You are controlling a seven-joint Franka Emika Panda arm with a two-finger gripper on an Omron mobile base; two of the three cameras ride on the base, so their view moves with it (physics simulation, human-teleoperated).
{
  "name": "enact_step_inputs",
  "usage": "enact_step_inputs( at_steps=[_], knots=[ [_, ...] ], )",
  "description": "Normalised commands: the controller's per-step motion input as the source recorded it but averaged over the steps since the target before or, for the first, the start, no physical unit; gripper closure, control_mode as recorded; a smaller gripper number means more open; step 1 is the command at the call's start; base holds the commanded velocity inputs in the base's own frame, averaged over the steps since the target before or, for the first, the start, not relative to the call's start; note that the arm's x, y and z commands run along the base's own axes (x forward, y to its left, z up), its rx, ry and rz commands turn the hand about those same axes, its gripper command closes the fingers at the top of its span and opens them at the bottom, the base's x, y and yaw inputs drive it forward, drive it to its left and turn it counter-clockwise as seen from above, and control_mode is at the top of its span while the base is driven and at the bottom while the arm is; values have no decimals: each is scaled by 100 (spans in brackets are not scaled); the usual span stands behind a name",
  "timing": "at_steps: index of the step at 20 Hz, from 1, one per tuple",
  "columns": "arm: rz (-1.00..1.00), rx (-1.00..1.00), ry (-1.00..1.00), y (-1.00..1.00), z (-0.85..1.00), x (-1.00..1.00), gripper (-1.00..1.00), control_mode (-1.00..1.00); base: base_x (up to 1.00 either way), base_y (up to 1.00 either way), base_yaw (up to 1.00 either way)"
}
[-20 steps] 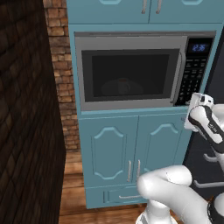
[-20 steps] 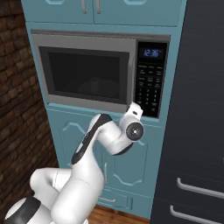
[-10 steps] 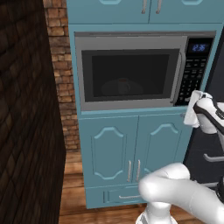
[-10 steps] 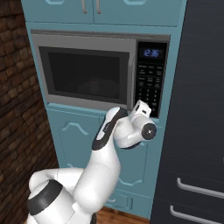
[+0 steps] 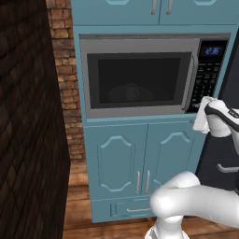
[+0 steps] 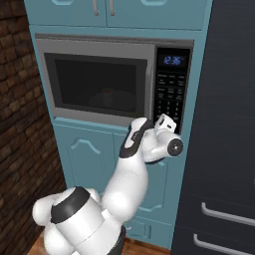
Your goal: Place the microwavable item in the microwave. Then, close the microwave door and press the start button.
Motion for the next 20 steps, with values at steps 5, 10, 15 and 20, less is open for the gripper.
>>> enact_step_inputs(
  at_steps=[5, 10, 15, 20],
  knots=[
    [0, 2, 0, 0, -29, 46, -100, -100, 0, 0, 0],
    [0, 1, 0, -3, -13, 42, -100, -100, 0, 0, 0],
    [0, 0, 0, -14, -10, 26, -100, -100, 0, 0, 0],
    [0, 0, -1, 0, -16, 5, -100, -100, 0, 0, 0]
  ],
)
